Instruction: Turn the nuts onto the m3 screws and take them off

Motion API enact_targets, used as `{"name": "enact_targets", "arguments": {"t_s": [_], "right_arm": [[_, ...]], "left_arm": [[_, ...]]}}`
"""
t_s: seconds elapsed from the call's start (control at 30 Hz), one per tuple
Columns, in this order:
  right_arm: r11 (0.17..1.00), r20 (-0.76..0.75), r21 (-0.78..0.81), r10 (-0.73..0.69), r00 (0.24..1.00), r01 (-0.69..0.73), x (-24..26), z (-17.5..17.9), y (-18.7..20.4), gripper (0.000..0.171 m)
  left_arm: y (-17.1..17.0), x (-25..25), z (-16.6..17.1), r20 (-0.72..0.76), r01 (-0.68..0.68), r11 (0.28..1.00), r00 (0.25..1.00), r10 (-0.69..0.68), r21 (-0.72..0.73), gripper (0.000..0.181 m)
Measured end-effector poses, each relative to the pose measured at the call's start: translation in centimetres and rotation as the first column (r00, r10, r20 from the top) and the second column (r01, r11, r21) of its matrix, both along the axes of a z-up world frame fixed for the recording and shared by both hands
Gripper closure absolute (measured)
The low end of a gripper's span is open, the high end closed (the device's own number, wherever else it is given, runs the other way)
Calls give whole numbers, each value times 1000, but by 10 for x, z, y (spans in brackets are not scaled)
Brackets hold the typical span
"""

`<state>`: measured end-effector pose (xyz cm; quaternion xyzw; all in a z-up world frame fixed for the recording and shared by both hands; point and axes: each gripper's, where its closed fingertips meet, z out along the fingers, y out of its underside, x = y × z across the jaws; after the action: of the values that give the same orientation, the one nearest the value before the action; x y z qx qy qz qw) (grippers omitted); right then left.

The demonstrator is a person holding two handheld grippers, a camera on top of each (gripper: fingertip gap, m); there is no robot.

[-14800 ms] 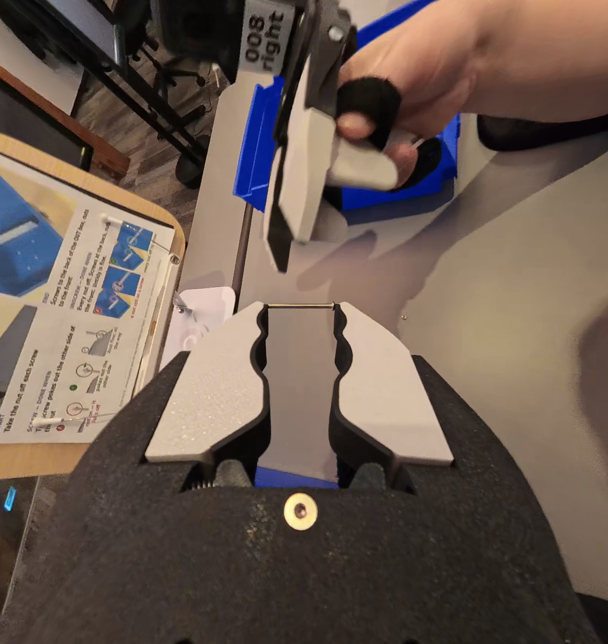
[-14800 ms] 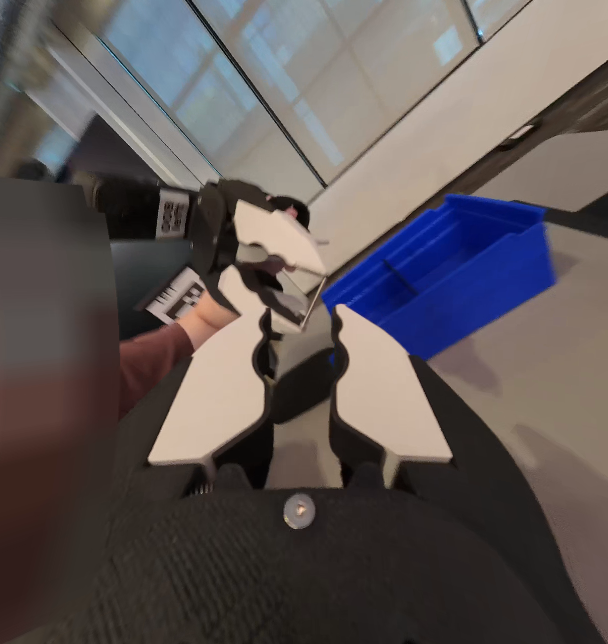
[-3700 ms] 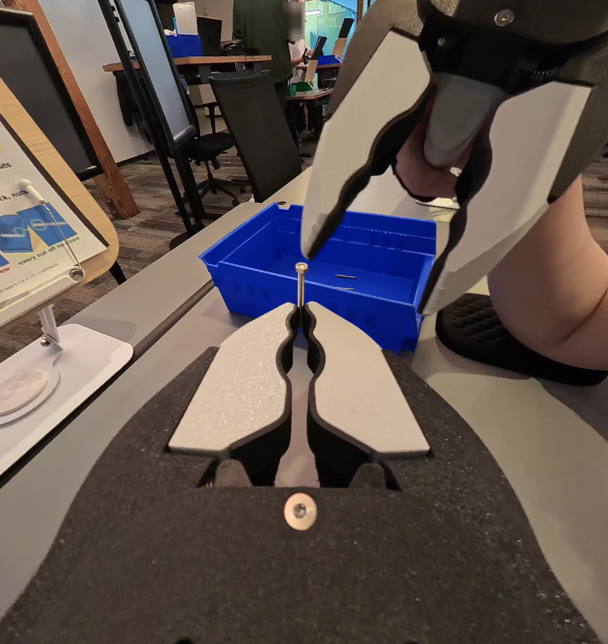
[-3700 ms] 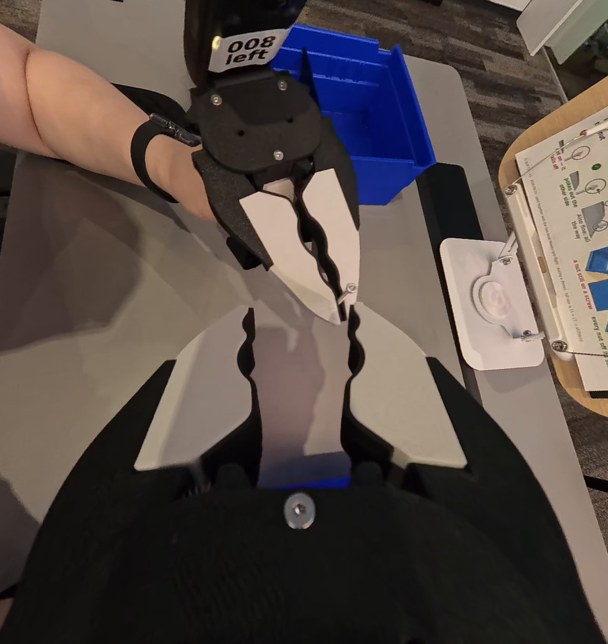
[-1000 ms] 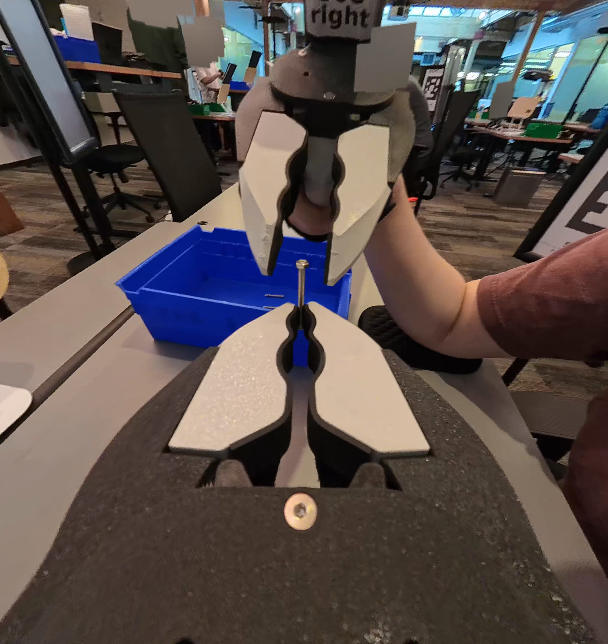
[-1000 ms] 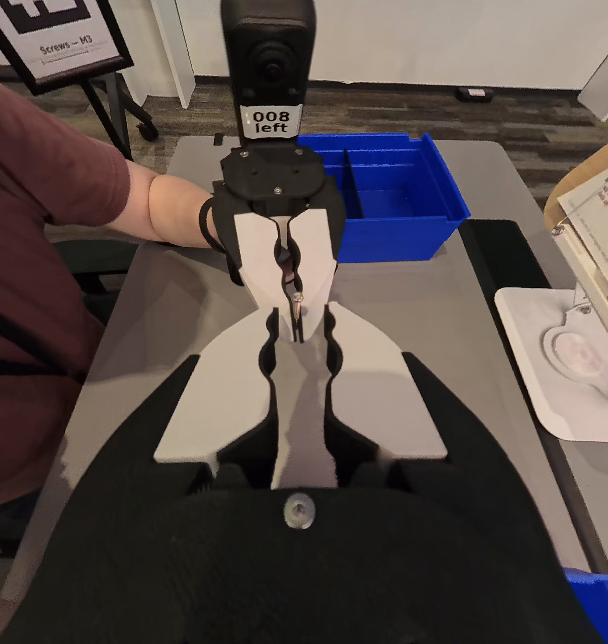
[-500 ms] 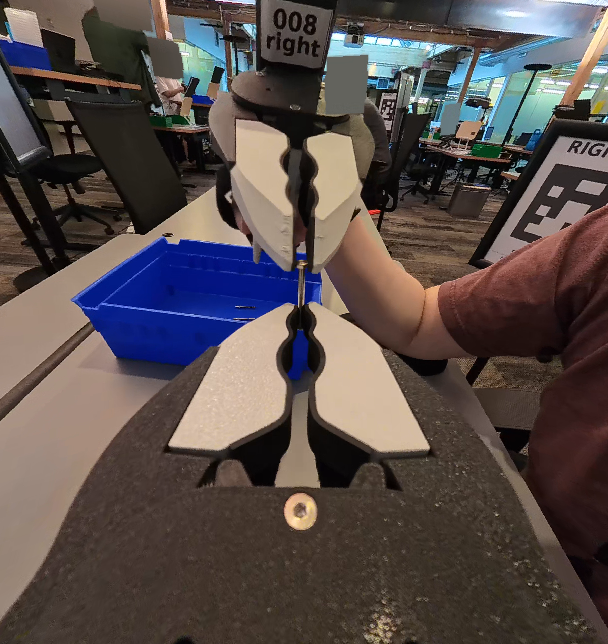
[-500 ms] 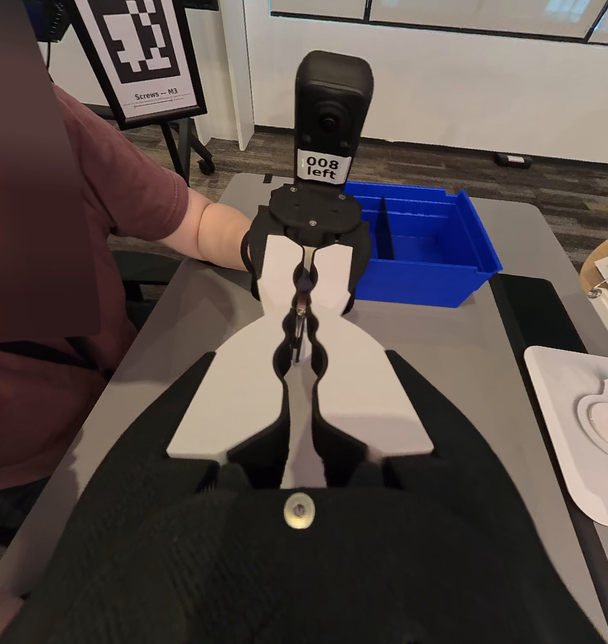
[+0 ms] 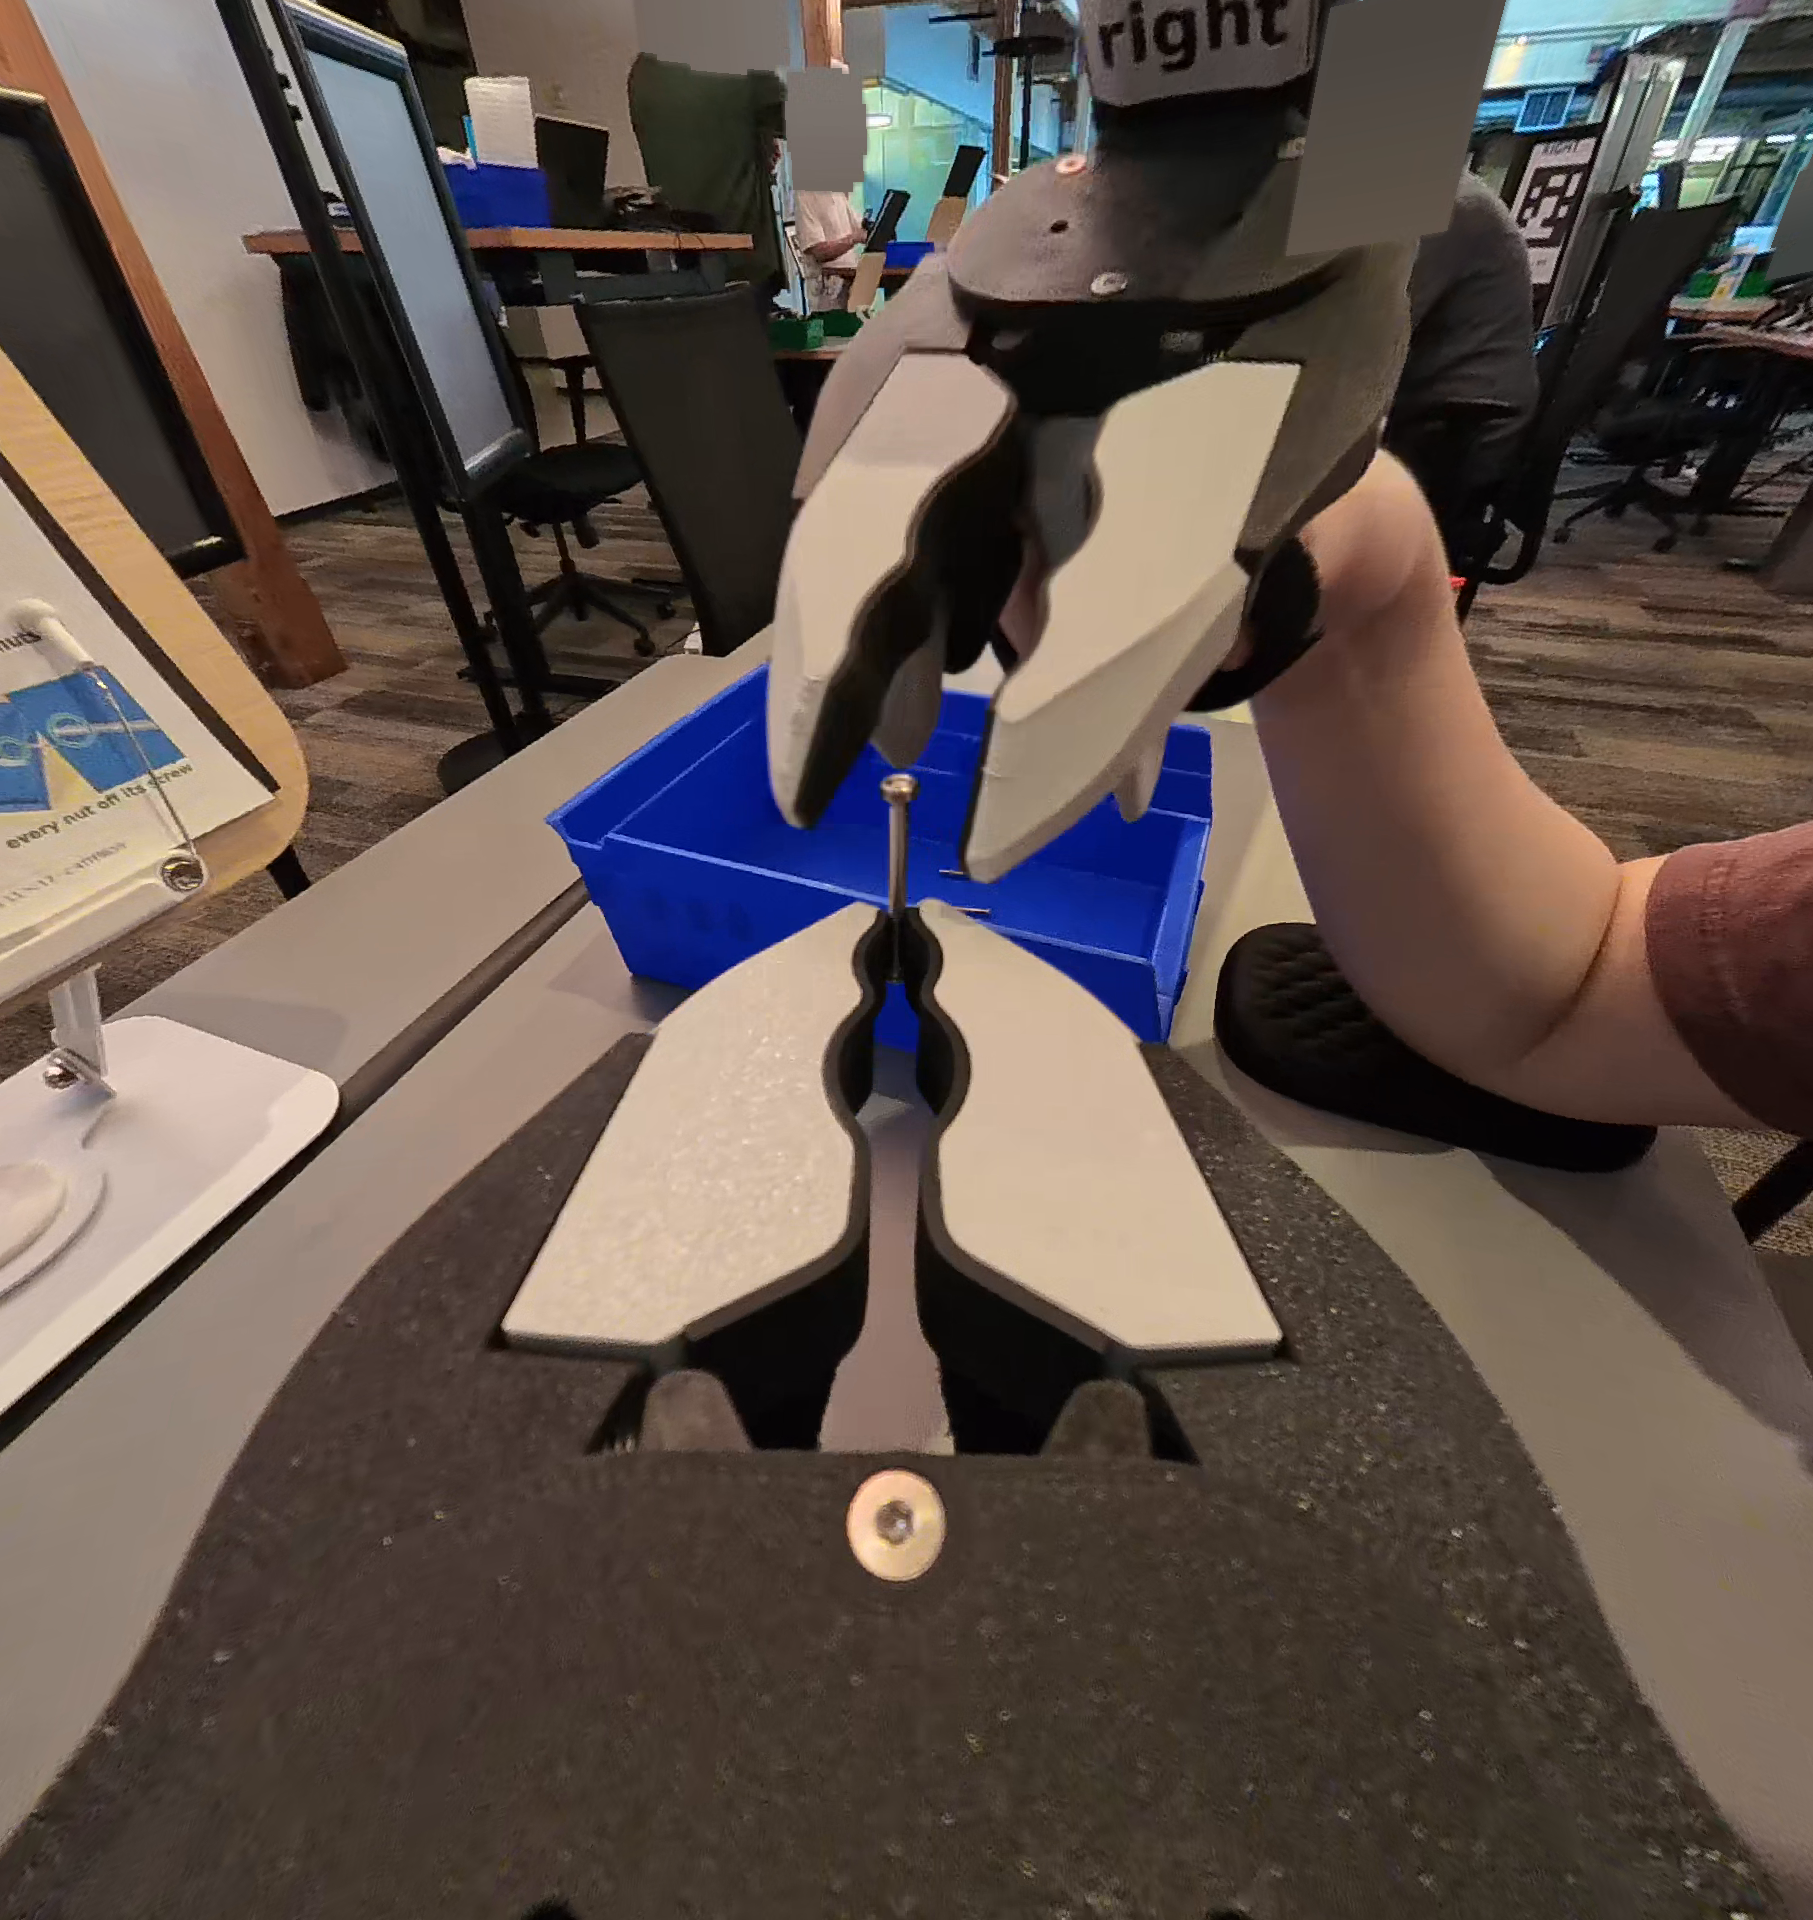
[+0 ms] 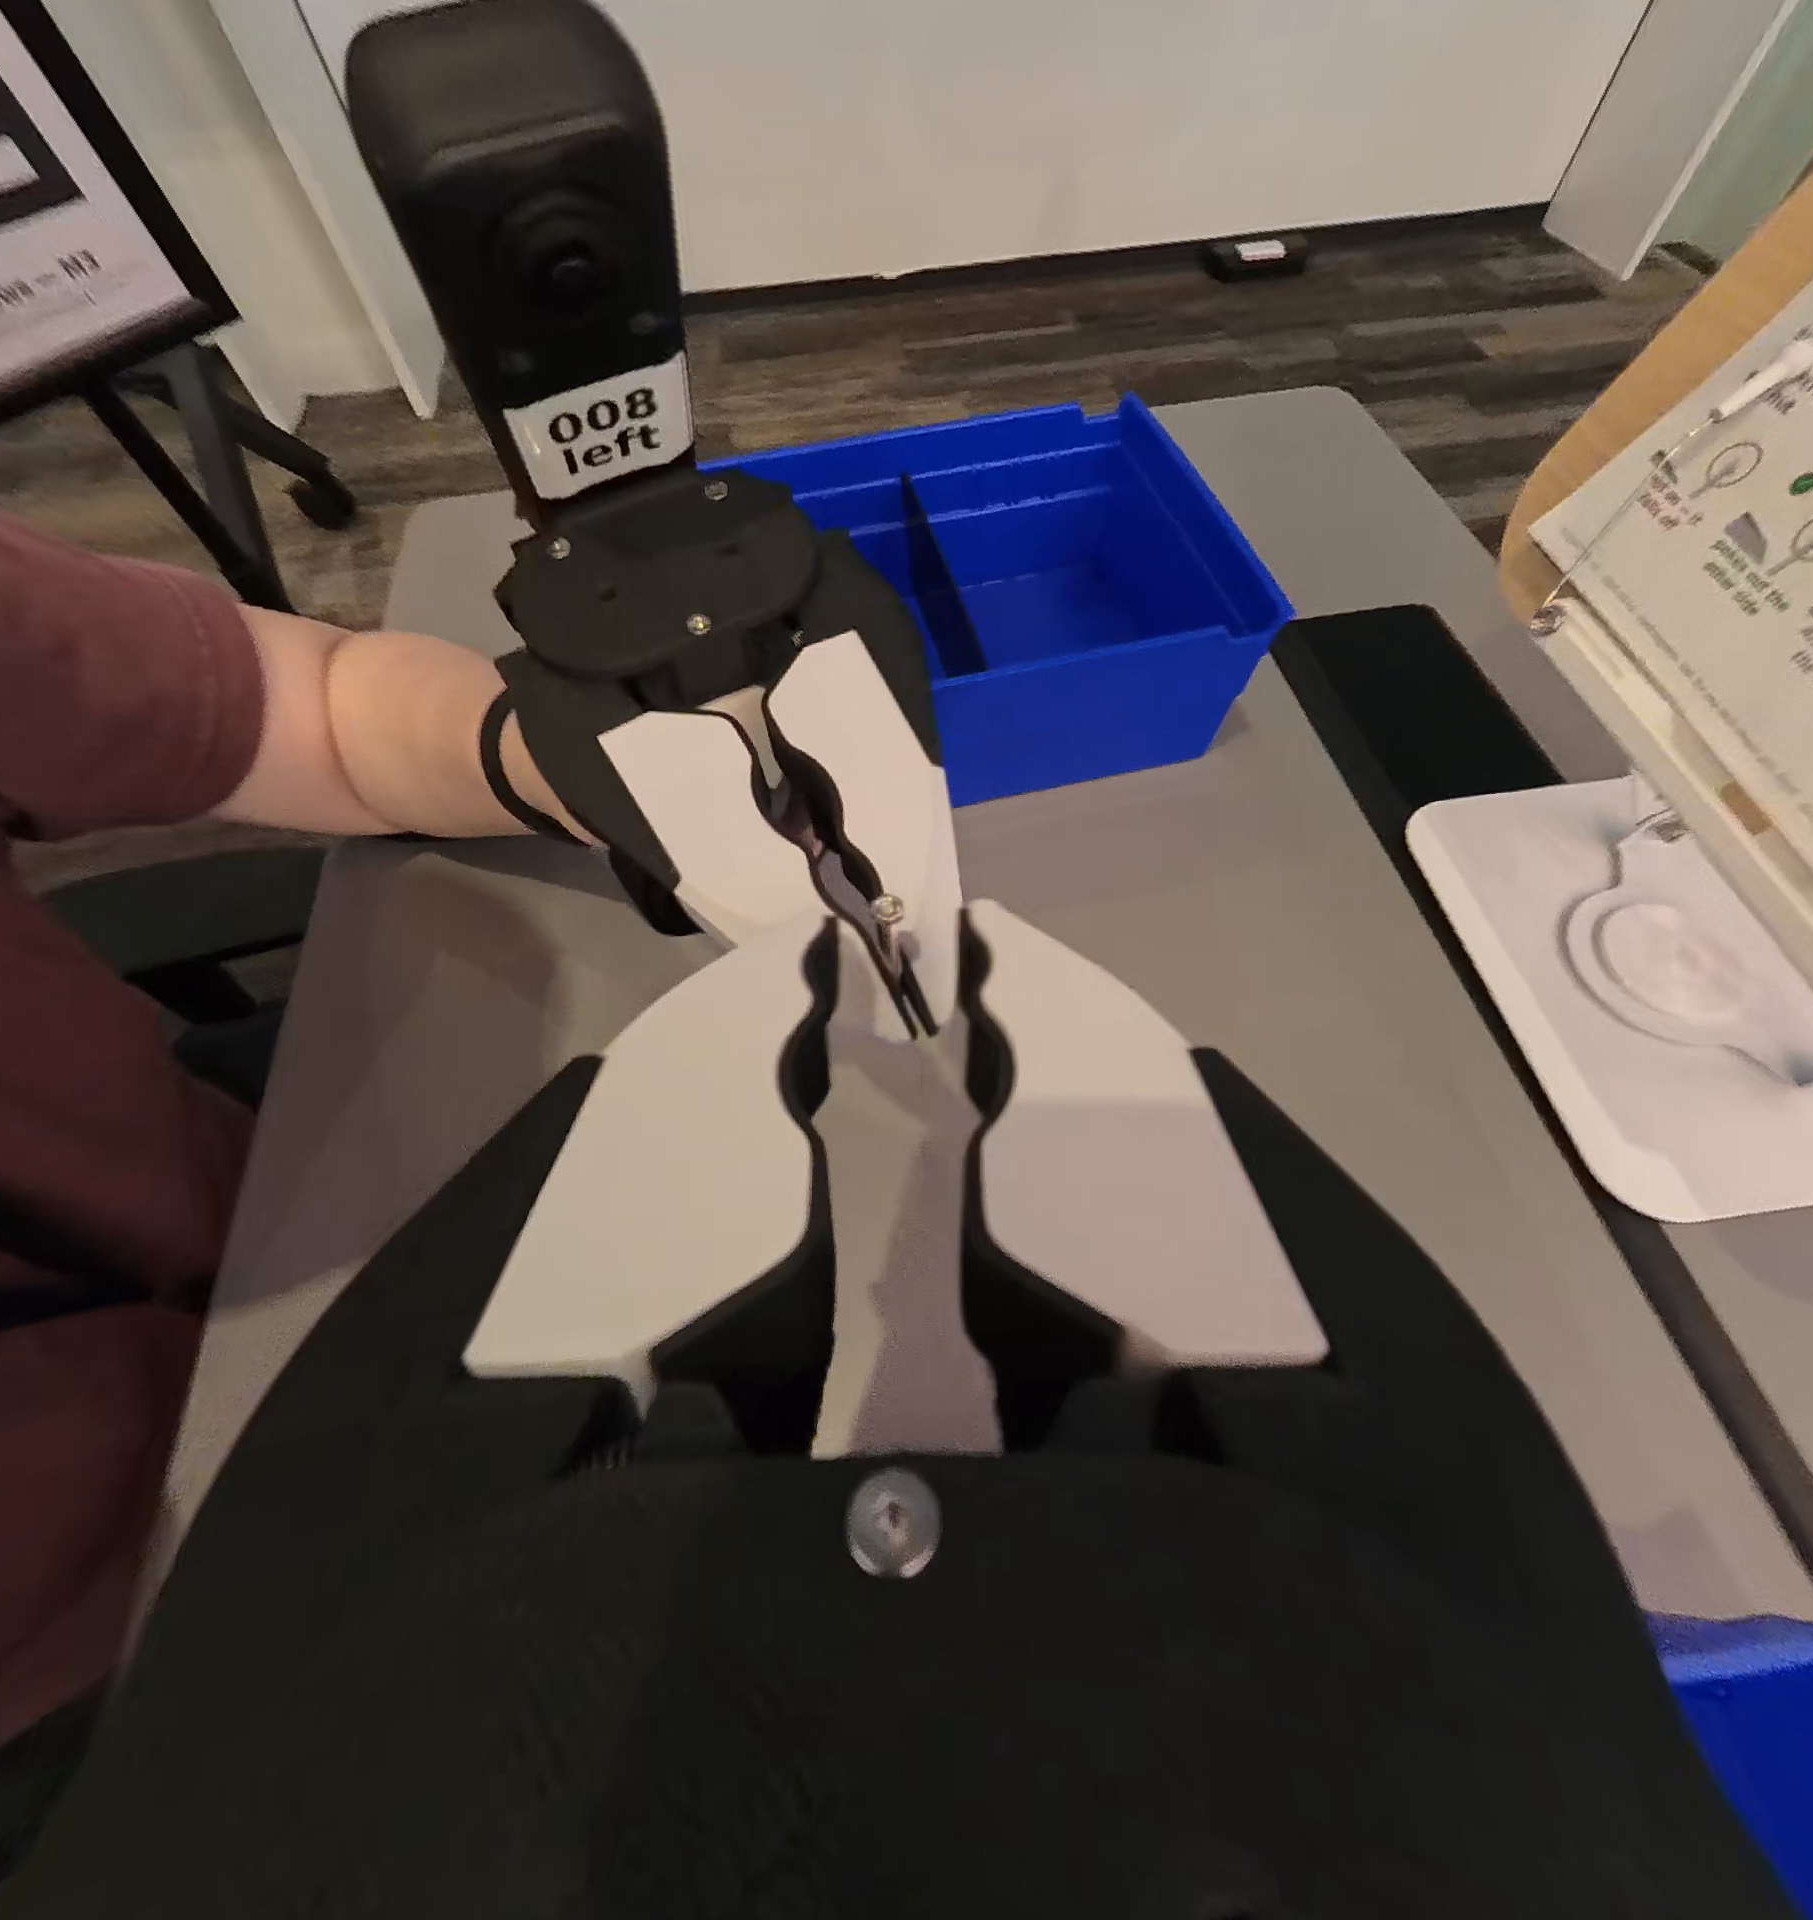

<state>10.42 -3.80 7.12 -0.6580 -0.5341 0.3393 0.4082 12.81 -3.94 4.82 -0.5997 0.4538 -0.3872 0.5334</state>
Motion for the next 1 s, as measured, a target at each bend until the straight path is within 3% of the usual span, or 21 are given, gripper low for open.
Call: {"name": "enact_targets", "arguments": {"t_s": [0.3, 0.63, 1.0], "right_arm": [[986, -7, 145, 90, 996, -88, -7, 8, -12, 139], [986, 31, 161, 28, 999, -33, 0, 8, -9, 136], [980, 52, 156, 114, 992, -120, -19, -4, -20, 108]], "left_arm": [[3, -3, 3, 12, -12, 1000, 1000, 12, 1, 180], [8, -5, 2, 22, -34, 999, 999, 35, -14, 180], [5, -4, 4, 35, -21, 1000, 999, 21, -9, 180]]}}
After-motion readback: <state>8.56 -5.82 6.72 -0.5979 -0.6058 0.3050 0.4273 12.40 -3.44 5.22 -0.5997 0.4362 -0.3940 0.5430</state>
